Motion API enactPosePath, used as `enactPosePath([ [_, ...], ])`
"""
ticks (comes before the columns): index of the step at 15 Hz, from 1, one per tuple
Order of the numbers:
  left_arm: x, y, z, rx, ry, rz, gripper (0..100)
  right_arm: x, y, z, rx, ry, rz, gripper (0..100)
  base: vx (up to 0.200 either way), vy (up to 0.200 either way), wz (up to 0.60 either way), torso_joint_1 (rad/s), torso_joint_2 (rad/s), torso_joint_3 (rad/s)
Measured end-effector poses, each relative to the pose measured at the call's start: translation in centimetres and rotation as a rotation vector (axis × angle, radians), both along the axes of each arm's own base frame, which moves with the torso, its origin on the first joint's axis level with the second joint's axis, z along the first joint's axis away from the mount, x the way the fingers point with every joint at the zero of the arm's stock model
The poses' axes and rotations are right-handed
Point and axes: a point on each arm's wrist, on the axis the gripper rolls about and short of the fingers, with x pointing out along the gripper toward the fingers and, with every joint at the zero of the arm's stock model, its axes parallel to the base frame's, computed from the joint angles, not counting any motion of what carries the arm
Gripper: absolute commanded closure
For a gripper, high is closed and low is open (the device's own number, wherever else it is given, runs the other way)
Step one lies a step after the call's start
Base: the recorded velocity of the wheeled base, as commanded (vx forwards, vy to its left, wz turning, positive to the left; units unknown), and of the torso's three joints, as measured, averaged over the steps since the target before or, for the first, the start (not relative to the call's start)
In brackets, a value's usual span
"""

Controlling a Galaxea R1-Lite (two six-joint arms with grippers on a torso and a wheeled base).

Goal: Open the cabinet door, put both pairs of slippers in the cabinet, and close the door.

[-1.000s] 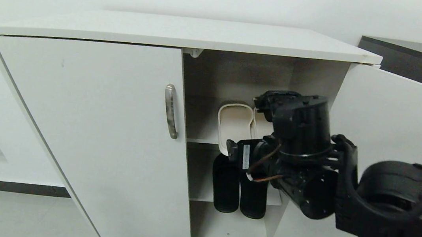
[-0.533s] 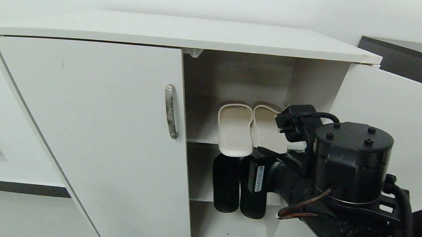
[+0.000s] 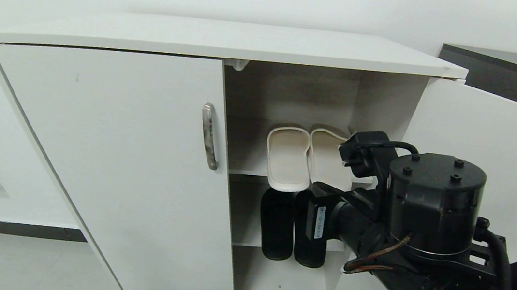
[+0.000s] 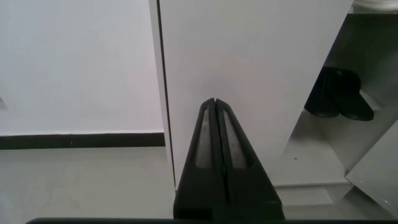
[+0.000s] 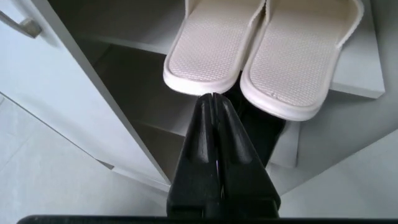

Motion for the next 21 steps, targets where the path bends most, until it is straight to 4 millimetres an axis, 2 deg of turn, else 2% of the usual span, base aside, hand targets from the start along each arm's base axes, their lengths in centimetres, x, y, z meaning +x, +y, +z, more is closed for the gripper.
enactPosePath([
  [5, 0.0, 0.0, 0.0, 0.000, 0.000, 0.000, 100, -0.4, -0.2, -0.9, -0.009, 0.040, 0.116, 100, -0.200, 0.000, 0.00, 0.001, 0.00, 0.003],
  [19, 0.0, 0.0, 0.0, -0.001, 0.000, 0.000, 100, 0.0, -0.4, -2.2, -0.043, 0.065, 0.094, 100, -0.200, 0.000, 0.00, 0.002, 0.00, 0.004],
  [21, 0.0, 0.0, 0.0, -0.001, 0.000, 0.000, 100, 0.5, -0.4, -2.4, -0.036, 0.059, 0.082, 100, 0.000, 0.000, 0.00, 0.000, 0.00, 0.000],
])
